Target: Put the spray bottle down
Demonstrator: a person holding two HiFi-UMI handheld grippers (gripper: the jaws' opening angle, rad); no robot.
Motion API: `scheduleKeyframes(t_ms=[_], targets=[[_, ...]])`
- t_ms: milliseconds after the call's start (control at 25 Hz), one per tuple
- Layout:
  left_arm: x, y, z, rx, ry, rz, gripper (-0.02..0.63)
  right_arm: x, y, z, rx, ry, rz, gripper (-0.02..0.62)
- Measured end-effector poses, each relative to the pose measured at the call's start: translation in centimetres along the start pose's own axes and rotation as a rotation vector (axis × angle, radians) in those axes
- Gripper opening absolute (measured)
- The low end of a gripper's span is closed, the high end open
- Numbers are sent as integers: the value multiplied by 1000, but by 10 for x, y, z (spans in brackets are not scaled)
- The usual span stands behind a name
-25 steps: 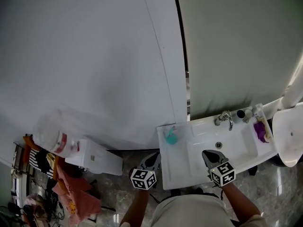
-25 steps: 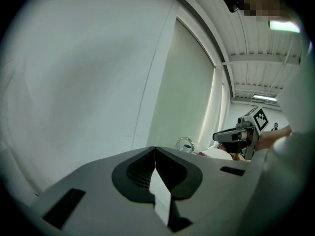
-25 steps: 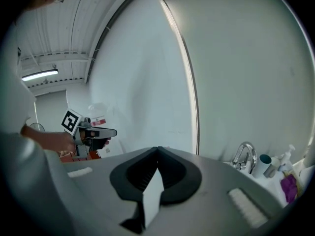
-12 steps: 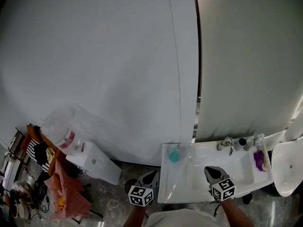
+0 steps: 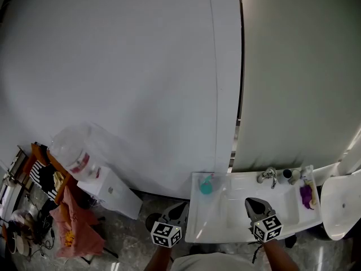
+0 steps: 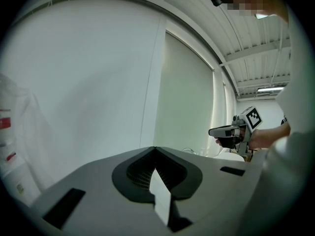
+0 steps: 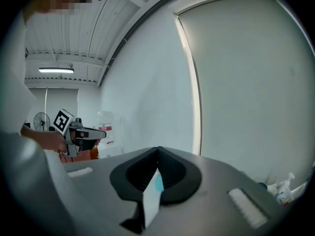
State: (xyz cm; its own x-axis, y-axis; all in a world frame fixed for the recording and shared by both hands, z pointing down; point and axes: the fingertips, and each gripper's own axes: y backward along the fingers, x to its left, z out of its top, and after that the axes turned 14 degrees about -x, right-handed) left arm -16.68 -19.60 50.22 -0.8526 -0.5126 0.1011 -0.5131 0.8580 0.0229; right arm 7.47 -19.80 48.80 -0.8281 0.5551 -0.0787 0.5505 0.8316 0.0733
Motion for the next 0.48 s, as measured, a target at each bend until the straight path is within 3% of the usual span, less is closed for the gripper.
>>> scheduleKeyframes(t_ms=[480], targets=[[1, 5, 4, -12, -3, -3, 6, 10, 0, 7, -16, -1, 9, 11]])
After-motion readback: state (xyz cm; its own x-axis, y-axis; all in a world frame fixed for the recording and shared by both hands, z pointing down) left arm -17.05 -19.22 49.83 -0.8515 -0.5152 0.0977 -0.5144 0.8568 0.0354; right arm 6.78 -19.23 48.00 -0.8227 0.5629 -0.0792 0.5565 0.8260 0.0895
